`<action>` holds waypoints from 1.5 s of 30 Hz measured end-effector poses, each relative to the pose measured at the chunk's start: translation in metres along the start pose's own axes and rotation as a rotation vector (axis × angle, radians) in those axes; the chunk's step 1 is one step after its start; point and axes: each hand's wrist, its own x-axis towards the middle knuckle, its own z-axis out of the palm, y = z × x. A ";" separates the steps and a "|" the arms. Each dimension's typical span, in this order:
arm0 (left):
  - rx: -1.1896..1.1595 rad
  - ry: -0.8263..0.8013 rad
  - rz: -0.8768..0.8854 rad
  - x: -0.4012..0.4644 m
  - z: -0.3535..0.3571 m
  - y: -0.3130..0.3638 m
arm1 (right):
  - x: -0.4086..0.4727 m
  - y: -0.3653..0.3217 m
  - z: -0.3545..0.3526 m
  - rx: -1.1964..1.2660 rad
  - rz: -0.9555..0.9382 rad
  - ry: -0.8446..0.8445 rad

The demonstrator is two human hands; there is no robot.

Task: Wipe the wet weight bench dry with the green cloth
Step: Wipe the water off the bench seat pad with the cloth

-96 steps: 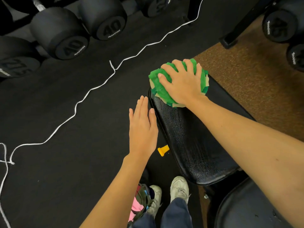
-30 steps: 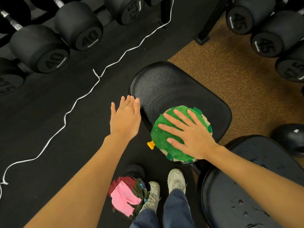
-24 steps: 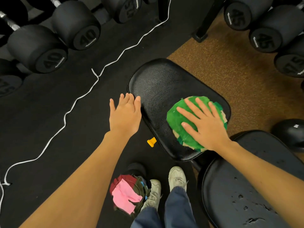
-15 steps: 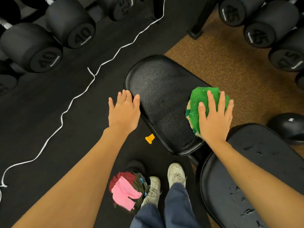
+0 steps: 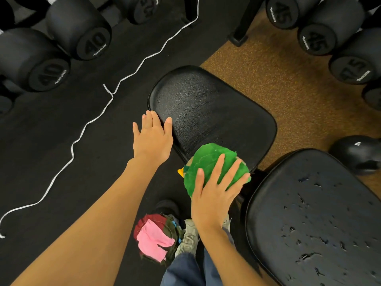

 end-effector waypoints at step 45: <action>-0.084 0.139 -0.029 0.000 0.007 0.004 | 0.078 0.018 -0.020 -0.185 -1.035 -0.173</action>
